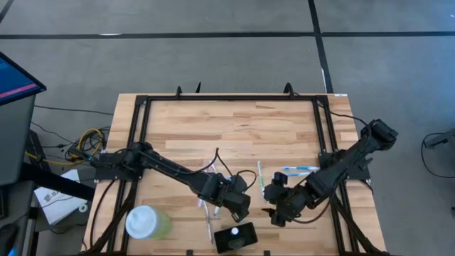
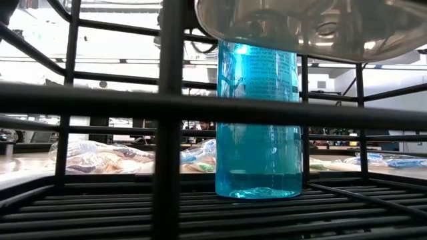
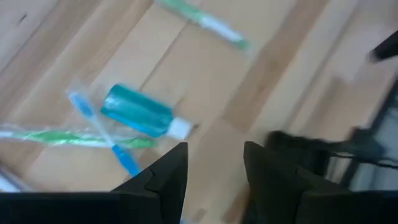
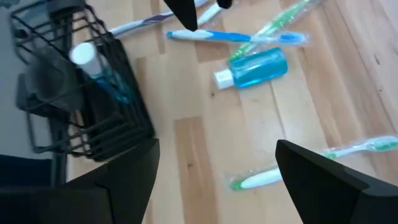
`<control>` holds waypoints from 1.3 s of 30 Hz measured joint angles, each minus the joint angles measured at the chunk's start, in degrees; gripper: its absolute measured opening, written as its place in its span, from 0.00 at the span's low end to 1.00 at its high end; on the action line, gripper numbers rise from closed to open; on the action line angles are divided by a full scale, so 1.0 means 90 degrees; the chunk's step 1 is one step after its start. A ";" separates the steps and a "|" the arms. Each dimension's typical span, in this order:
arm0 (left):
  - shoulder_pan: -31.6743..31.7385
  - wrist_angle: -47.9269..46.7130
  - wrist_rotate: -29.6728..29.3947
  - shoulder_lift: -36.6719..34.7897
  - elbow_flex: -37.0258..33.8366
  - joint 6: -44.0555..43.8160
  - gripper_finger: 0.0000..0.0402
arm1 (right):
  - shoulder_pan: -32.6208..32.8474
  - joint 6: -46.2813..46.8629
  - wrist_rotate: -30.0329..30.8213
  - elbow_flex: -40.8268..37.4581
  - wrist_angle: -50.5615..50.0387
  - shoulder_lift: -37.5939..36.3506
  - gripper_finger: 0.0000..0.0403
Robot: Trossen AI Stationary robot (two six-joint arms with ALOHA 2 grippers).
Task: Pick & Place toothbrushing station
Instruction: Put the middle blue toothbrush into the black wire organizer
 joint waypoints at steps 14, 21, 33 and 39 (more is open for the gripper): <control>0.0131 0.0173 0.0298 -0.0239 -0.1204 0.0626 0.37 | -0.0537 -0.0017 -0.0006 -0.0721 0.0921 -0.0090 0.75; 0.0131 0.2185 -0.0010 -0.1782 -0.3371 0.0849 0.31 | -0.0932 -0.0088 -0.0011 -0.0721 0.1243 -0.0087 0.75; 0.0133 0.4874 0.0326 -0.3782 -0.6225 0.1177 0.20 | -0.1510 -0.0792 -0.0287 -0.0723 0.1538 -0.0049 0.75; 0.0119 0.5072 0.0361 -0.3662 -0.6221 0.2354 0.14 | -0.1968 -0.0910 -0.0402 -0.0721 0.1608 -0.0048 0.75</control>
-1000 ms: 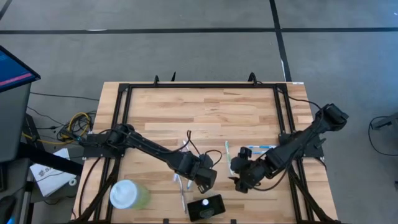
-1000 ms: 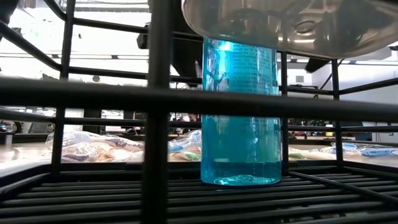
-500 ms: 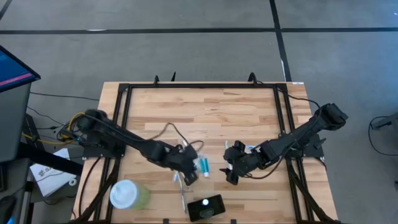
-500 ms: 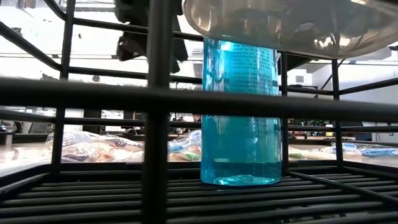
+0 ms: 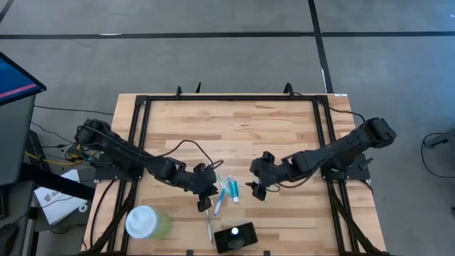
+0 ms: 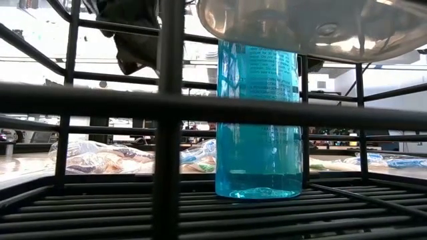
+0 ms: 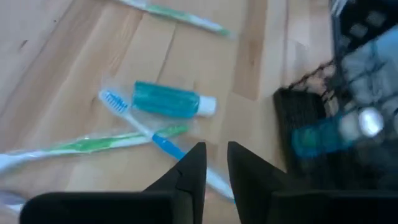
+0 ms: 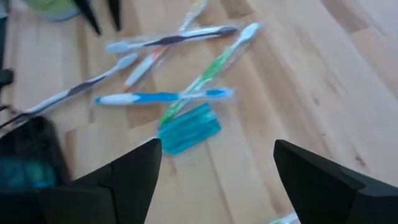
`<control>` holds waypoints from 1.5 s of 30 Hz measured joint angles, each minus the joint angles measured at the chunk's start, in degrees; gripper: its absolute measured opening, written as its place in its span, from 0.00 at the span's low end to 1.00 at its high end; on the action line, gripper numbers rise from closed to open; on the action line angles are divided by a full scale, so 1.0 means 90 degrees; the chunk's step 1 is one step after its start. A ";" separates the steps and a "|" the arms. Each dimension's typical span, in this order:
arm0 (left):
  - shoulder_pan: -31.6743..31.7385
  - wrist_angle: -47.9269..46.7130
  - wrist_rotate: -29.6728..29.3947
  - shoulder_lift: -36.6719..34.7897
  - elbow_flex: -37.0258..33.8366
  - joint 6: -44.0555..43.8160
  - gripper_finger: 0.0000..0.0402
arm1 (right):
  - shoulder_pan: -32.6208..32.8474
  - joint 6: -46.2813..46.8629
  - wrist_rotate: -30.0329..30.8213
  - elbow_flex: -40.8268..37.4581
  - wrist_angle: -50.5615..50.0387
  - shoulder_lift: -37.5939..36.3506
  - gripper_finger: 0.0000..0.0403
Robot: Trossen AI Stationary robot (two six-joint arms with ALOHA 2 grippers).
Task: Pick & Place toothbrushing station
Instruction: Put the middle blue toothbrush into the black wire organizer
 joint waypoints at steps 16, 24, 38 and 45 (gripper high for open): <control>0.0015 0.0130 -0.0525 0.0029 -0.0001 0.0893 0.16 | -0.0027 -0.0994 -0.0713 0.0476 -0.0037 0.0002 0.75; 0.0033 0.0172 -0.0451 0.0031 -0.0020 0.0514 0.15 | 0.0138 -0.0647 -0.0733 0.0486 -0.0448 -0.0001 0.75; 0.0027 0.0826 0.0302 0.0038 -0.0807 0.0276 0.10 | 0.0177 -0.0200 -0.0611 0.0486 -0.0801 0.0002 0.59; -0.0074 0.1102 0.0303 0.0038 -0.0809 0.0247 0.04 | 0.0218 -0.0330 -0.0799 0.0483 -0.0819 0.0002 0.12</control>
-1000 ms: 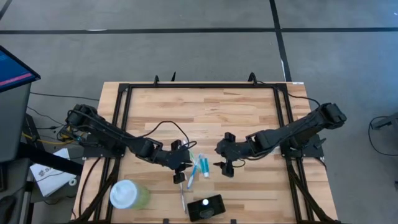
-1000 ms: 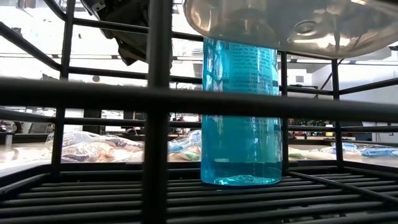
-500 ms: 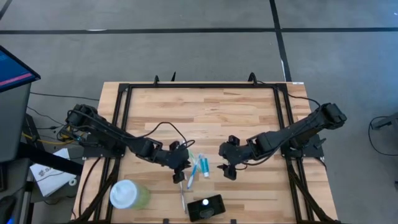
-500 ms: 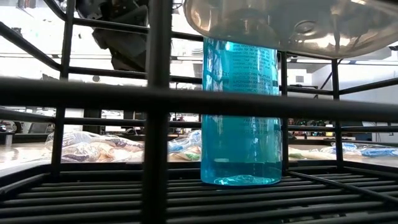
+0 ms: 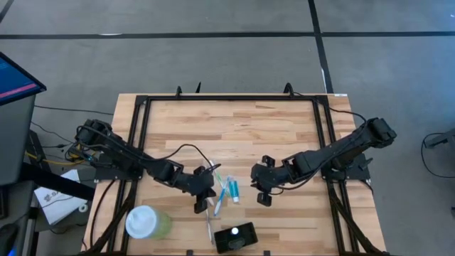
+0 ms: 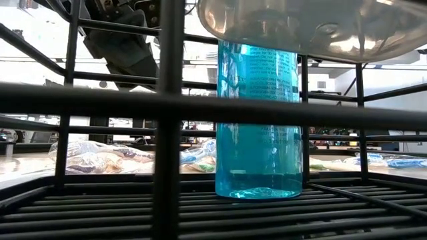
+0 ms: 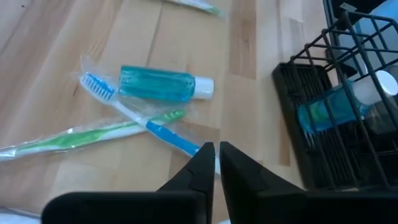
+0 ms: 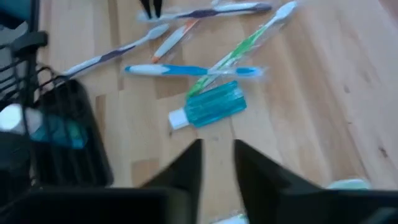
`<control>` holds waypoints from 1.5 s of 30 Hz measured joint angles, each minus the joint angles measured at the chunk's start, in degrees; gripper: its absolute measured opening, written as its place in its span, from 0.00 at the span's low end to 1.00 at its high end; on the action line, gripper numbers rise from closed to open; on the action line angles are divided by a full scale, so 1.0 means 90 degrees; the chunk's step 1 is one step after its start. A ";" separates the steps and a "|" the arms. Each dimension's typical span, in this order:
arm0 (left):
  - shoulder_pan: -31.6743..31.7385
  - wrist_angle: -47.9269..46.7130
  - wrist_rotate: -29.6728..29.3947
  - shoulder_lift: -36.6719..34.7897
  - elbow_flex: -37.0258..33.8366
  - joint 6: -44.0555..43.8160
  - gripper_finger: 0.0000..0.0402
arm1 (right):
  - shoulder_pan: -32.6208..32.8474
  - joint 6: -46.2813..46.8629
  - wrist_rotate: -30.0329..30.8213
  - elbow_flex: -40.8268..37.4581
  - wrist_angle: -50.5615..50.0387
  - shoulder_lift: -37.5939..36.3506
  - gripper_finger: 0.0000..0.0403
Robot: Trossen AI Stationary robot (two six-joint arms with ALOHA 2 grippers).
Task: Pick & Place toothbrushing station
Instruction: Put the middle blue toothbrush into the black wire organizer
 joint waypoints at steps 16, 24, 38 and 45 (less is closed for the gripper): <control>-0.0017 0.0076 0.0102 0.0069 -0.0007 -0.0265 0.00 | 0.0588 0.0995 0.0202 -0.0007 0.0592 0.1000 0.00; -0.0022 0.0145 -0.0044 0.0080 -0.0007 -0.0266 0.00 | 0.0708 0.1395 0.0710 -0.0017 0.0479 0.0818 0.00; -0.0088 0.0164 -0.0185 0.0080 -0.0007 -0.0534 0.00 | 0.0805 0.2308 0.1203 -0.0022 0.0498 0.0818 0.00; -0.0085 0.0134 -0.0187 0.0080 -0.0007 -0.0595 0.00 | 0.0805 0.2860 0.1377 -0.0024 0.0505 0.0818 0.00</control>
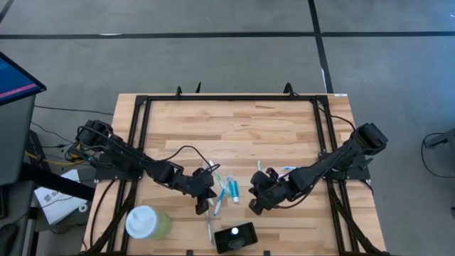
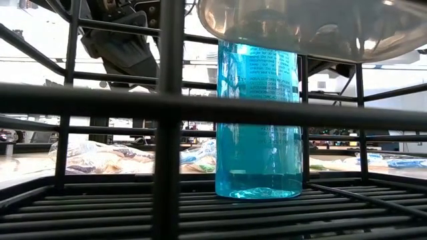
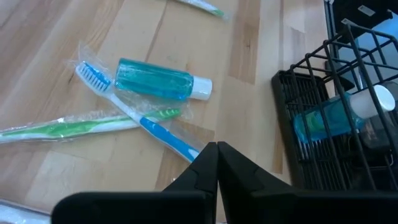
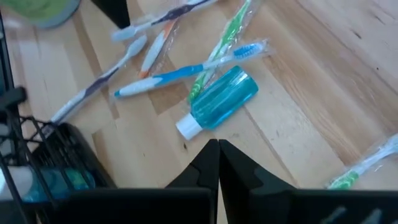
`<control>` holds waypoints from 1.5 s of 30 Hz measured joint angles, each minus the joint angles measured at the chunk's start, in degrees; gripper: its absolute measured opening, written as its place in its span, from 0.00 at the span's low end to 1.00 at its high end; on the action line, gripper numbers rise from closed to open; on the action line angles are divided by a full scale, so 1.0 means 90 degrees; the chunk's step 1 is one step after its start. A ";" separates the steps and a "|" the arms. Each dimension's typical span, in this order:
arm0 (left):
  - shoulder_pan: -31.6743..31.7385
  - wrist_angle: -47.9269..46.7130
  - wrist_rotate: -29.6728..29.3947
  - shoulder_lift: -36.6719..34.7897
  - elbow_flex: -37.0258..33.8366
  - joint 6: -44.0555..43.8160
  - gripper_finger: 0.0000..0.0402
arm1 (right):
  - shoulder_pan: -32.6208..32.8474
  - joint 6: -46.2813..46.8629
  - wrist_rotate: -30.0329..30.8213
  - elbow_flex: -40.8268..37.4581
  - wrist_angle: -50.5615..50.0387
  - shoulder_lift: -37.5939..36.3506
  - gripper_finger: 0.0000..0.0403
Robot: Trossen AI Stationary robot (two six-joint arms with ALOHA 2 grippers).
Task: Pick & Place toothbrushing station
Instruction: Put the middle blue toothbrush into the black wire organizer
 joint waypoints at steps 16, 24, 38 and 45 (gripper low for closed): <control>0.0034 -0.0156 0.0064 0.0002 0.0000 -0.0975 0.00 | 0.0136 0.1351 -0.0002 -0.1555 0.2924 -0.0146 0.00; 0.0254 0.0004 0.0762 0.0472 0.0149 -0.1226 0.00 | 0.0055 0.1094 -0.0005 -0.1530 0.2622 -0.0282 0.00; 0.0515 -0.0868 0.0783 0.1549 0.1470 -0.1190 0.00 | 0.0246 0.1099 -0.0023 -0.1527 0.2309 -0.0330 0.00; 0.0534 -0.1267 0.0467 0.1506 0.1673 -0.1161 0.00 | 0.0272 0.1097 -0.0033 -0.1532 0.2240 -0.0345 0.00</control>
